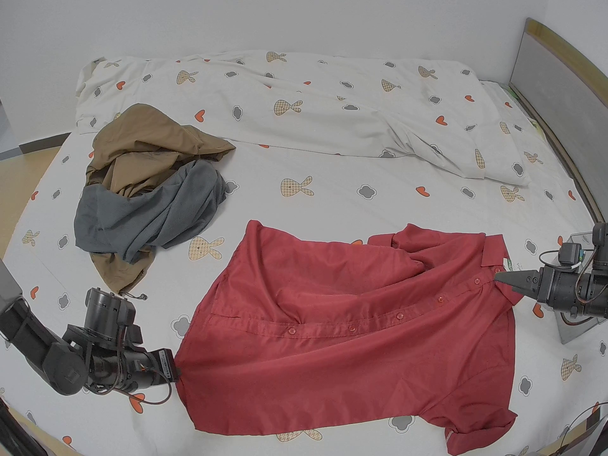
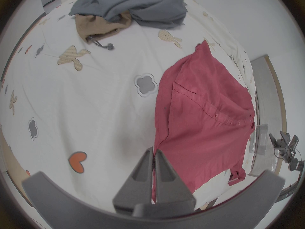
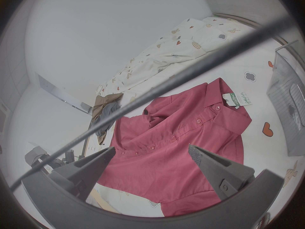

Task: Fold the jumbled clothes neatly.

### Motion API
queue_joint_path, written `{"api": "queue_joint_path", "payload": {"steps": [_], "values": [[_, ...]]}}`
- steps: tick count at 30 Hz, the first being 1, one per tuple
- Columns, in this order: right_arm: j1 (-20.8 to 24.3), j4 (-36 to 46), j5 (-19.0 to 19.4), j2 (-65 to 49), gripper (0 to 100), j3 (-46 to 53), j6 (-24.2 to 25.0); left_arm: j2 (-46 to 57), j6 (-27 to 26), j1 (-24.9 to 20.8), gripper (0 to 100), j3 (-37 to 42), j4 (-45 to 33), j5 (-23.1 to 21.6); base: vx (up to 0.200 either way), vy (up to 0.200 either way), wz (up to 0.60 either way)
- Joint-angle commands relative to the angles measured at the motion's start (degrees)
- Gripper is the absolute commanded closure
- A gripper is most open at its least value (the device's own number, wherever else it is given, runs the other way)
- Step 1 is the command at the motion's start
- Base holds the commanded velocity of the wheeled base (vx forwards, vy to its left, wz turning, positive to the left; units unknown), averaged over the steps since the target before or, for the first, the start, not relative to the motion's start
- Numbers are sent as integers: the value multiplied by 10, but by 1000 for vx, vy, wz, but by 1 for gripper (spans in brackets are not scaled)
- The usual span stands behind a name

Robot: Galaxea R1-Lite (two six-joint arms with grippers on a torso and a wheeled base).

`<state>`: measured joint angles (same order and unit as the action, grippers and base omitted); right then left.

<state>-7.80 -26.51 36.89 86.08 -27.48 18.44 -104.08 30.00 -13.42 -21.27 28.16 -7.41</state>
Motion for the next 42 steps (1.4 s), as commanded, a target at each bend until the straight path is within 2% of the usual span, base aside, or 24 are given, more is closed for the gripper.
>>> {"api": "queue_joint_path", "payload": {"steps": [1,5,14,15,22,24,25,26,29,32,33,35,40,42], "values": [[21,0,-15,-4,0,10,0,7,-13,29,100,-1,-3,-1,0,0,0],[42,0,-51,-3,0,18,-1,-1,-14,28,100,4,-3,-1,0,0,0],[67,0,-60,-5,0,23,-1,9,-18,-10,100,11,-3,1,0,0,0],[67,0,-60,-5,0,23,-1,10,-19,-11,0,11,-3,1,0,0,0],[68,1,-73,-10,0,27,-3,53,-18,-9,0,10,-4,2,0,0,0],[87,12,-119,-13,0,33,-3,108,-19,-10,0,1,-12,13,0,0,0],[87,12,-119,-13,0,33,-3,108,-19,-10,0,1,-12,13,0,0,0],[106,50,-145,-11,0,35,-5,137,-19,-13,0,-22,-37,14,0,0,0],[125,153,-168,-6,0,31,-24,167,-18,-28,0,-93,-145,14,0,0,0],[121,236,-172,-9,0,32,-83,168,-10,-35,0,-191,-281,14,0,0,0],[120,246,-171,-12,0,33,-94,167,-8,-37,0,-207,-300,14,0,0,0],[121,296,-171,-25,0,37,-158,157,1,-43,0,-294,-398,14,0,0,0],[128,399,-172,-75,0,37,-269,129,26,-62,0,-417,-493,14,0,0,0],[140,427,-172,-83,0,38,-283,115,44,-70,0,-458,-522,13,0,0,0]]}}
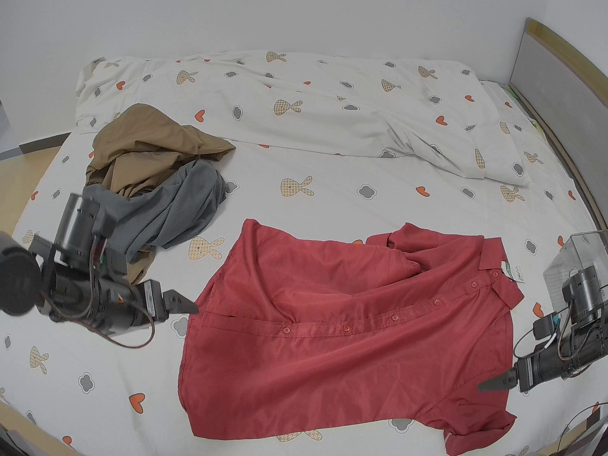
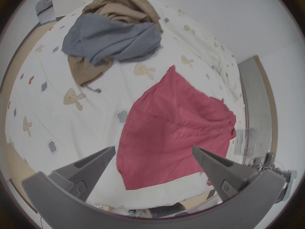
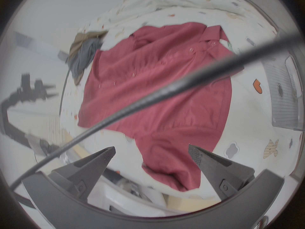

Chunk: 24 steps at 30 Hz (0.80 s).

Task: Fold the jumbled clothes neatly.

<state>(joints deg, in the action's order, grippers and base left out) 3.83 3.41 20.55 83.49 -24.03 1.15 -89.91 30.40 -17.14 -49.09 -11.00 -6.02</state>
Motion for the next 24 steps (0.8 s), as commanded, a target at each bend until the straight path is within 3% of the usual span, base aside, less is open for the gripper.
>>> {"api": "queue_joint_path", "payload": {"steps": [1,6,9,14,16,21,24], "values": [[34,135,-10,-57,0,5,-112,-33,48,-36,0,-200,-148,0,0,0,0],[76,132,-15,-16,0,10,-108,-63,81,-49,0,-236,-184,-4,0,0,0],[121,128,-52,18,0,10,-94,-74,82,-51,0,-234,-186,-4,0,0,0],[182,57,-119,20,0,48,11,-71,79,-54,0,-221,-188,-4,0,0,0],[200,31,-145,19,0,77,24,-74,77,-62,0,-215,-188,-5,0,0,0],[205,-6,-155,4,0,123,21,-84,77,-77,0,-199,-187,-29,0,0,0],[194,-38,-158,4,0,137,-40,-85,77,-83,0,-193,-188,-58,0,0,0]]}}
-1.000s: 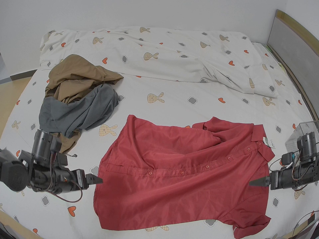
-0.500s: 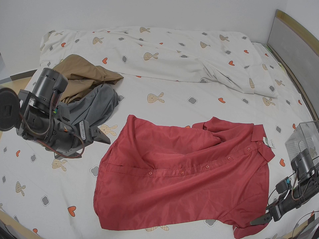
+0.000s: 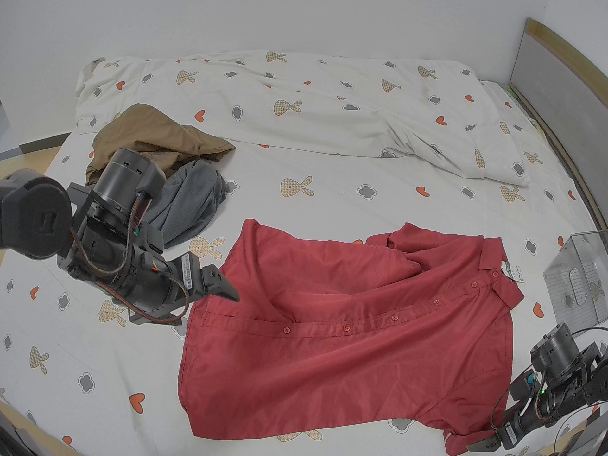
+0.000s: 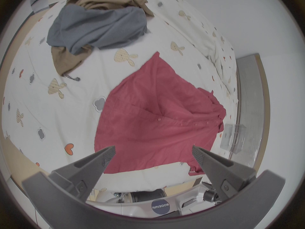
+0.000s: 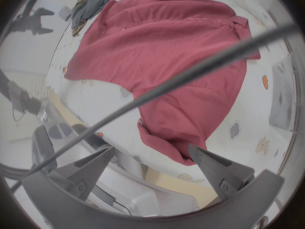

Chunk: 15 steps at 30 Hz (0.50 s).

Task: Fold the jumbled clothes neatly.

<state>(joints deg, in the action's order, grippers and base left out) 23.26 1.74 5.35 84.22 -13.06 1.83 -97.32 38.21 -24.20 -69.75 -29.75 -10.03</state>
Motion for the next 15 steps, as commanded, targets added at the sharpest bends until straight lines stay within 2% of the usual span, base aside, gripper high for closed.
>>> {"api": "queue_joint_path", "payload": {"steps": [1,2,3,7,15], "values": [[-3,-23,-6,-2,0,28,-58,-11,-1,-14,0,14,0,-18,0,0,0],[-11,-32,-6,0,0,29,-91,-11,-1,-16,0,14,0,-18,0,0,0],[-12,-38,-6,2,0,29,-100,-11,-1,-16,0,14,0,-18,0,0,0],[-14,-64,-7,2,0,29,-103,-11,-1,-16,0,15,0,-18,0,0,0],[-15,-68,-8,42,0,29,-104,-12,-2,-16,0,15,0,-17,-200,0,0]]}}
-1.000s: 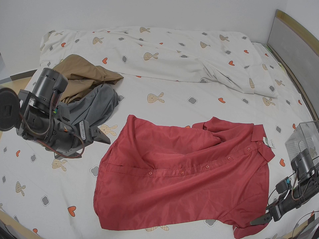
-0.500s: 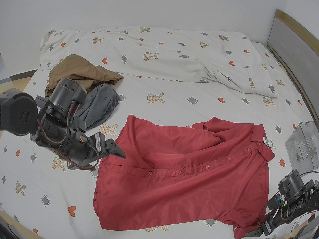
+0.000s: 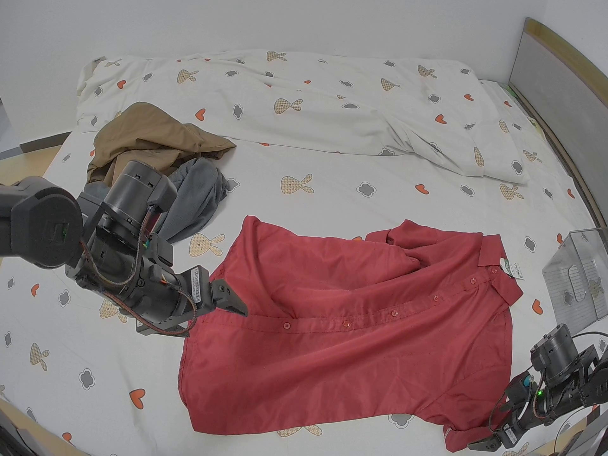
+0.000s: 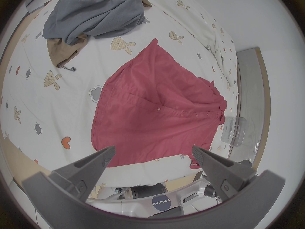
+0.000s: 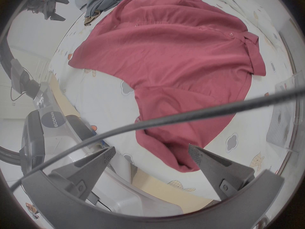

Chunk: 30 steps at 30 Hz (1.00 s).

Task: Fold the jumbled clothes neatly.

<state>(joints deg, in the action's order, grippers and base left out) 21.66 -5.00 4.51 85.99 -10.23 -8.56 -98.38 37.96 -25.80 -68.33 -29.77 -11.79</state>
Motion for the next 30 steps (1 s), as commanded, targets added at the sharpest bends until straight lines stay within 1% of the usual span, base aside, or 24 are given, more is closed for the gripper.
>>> {"api": "queue_joint_path", "payload": {"steps": [1,4,10,15,17,18,19,20,24,30], "values": [[1,-1,1,26,0,0,-1,-1,0,0,0,1,0,-1,-200,0,0],[2,-1,1,31,0,0,-1,-1,1,0,0,6,4,0,-200,0,0],[0,-5,0,44,0,-3,-1,-1,0,0,0,9,5,1,0,0,0],[-10,-86,-3,74,0,-2,-1,1,0,0,0,11,6,0,0,0,0],[-14,-111,-15,82,0,-2,-1,1,-1,-1,0,12,6,0,0,0,0],[-14,-111,-15,82,0,-2,-1,1,-1,-1,0,12,6,0,0,0,0],[-13,-127,-36,85,0,-2,-3,2,-1,-1,0,12,6,0,0,0,0],[-11,-128,-43,85,0,-2,-3,2,-1,-1,0,13,6,0,0,0,0],[-7,-128,-46,88,0,-3,-5,1,-1,-1,0,13,8,0,0,0,0],[-4,-135,-46,154,0,-5,-5,-1,-1,-1,0,15,10,0,0,0,0]]}}
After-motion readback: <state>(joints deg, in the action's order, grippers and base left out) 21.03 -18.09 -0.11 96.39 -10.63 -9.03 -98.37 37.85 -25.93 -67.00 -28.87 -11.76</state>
